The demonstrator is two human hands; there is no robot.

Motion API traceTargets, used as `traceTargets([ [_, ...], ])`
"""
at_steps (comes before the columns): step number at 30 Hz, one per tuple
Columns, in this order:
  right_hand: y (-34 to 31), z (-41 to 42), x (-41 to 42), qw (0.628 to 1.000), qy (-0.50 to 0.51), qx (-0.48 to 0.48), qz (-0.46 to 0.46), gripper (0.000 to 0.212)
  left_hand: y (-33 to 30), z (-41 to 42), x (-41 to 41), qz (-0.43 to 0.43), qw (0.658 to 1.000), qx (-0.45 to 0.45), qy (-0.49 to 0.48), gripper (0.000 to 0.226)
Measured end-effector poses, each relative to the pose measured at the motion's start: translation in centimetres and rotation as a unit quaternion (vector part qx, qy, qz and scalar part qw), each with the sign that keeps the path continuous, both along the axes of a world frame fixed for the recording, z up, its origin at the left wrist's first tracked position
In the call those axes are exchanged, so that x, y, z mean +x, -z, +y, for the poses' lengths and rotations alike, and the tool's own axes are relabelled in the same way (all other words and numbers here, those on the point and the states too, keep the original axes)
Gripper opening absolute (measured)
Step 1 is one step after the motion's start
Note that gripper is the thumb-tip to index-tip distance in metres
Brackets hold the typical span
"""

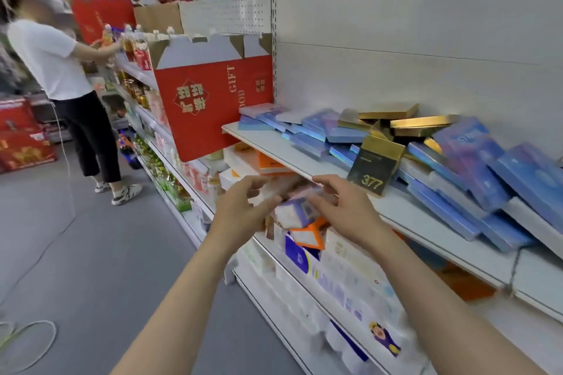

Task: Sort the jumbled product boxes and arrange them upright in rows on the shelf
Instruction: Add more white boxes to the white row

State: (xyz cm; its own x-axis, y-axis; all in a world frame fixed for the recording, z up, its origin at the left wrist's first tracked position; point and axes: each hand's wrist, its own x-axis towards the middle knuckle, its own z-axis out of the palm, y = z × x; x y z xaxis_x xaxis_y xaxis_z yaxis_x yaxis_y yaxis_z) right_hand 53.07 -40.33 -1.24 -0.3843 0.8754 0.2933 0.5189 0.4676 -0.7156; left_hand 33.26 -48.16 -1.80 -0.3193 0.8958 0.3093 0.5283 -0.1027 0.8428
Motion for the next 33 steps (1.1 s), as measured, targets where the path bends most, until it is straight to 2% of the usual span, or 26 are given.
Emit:
traceTargets([
  [5, -3.3, 8.9, -8.1, 1.0, 0.0, 0.0, 0.0, 0.042, -3.3, 9.4, -8.2, 0.033, 0.999, 0.003, 0.014, 0.044],
  [10, -4.0, 15.7, -13.8, 0.999, 0.038, -0.014, 0.003, 0.04, -3.3, 17.3, -14.8, 0.011, 0.999, -0.01, 0.038, 0.044],
  [19, -2.6, 29.7, -22.1, 0.981, 0.19, 0.017, -0.043, 0.04, -1.2, 34.8, -25.7, -0.014, 0.993, -0.004, 0.12, 0.053],
  [21, -2.0, 33.0, -23.7, 0.963, 0.252, 0.046, -0.086, 0.04, -0.9, 38.7, -27.7, -0.013, 0.988, -0.015, 0.152, 0.056],
  [23, -1.5, 35.6, -24.7, 0.93, 0.31, 0.046, -0.192, 0.042, -0.7, 42.0, -29.0, -0.009, 0.983, -0.031, 0.182, 0.055],
  [25, -0.8, 36.8, -25.5, 0.898, 0.327, 0.031, -0.293, 0.044, -0.5, 44.9, -29.8, -0.007, 0.976, -0.037, 0.215, 0.054],
  [26, -0.5, 37.1, -25.8, 0.895, 0.322, 0.028, -0.308, 0.042, -0.5, 46.2, -30.0, -0.002, 0.973, -0.037, 0.229, 0.054],
  [30, -0.3, 37.5, -26.8, 0.923, 0.329, 0.021, -0.196, 0.032, -0.2, 50.4, -28.8, 0.026, 0.956, -0.022, 0.291, 0.052],
  [31, -0.5, 37.8, -26.9, 0.915, 0.361, 0.014, -0.178, 0.036, -0.1, 51.0, -28.2, 0.026, 0.95, -0.026, 0.309, 0.051],
  [33, -1.0, 38.5, -27.1, 0.888, 0.429, -0.036, -0.162, 0.062, 0.4, 51.7, -27.0, 0.029, 0.94, -0.03, 0.34, 0.05],
])
